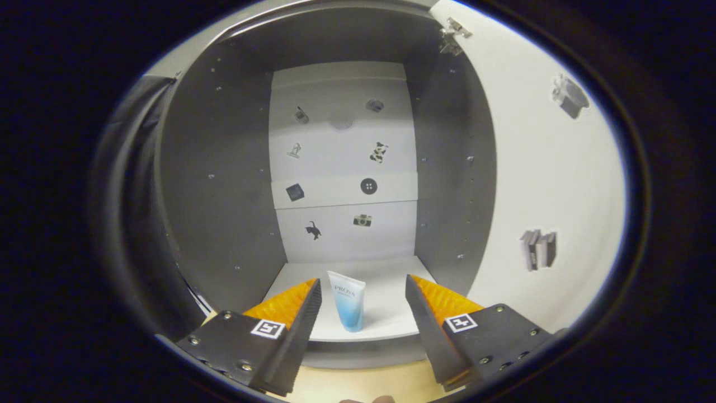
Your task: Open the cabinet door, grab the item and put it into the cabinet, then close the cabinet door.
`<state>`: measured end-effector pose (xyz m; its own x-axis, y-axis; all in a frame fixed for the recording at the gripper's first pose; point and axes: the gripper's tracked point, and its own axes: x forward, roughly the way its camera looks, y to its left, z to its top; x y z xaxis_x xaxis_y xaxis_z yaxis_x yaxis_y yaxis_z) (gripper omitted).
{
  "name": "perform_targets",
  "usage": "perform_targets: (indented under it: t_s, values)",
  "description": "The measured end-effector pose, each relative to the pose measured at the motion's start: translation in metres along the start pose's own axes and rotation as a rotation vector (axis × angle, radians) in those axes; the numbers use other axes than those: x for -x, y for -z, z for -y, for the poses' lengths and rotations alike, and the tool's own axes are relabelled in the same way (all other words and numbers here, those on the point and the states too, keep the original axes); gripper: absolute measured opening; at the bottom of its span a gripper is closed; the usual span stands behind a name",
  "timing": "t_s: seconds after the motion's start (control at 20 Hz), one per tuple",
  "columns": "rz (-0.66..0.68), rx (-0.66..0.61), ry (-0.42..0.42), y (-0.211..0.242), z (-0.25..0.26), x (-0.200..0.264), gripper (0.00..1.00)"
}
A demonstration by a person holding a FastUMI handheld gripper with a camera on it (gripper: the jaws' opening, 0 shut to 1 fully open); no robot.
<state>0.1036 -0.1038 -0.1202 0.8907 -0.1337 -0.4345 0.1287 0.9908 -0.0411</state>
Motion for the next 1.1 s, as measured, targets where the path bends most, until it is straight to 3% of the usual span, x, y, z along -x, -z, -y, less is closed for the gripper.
perform_targets:
  t_s: [0.5,1.1]
  values:
    - [0.084,0.044,0.140,0.010,0.047,0.116,0.89]
    - [0.005,0.001,0.394,0.064,0.146,0.254,0.89]
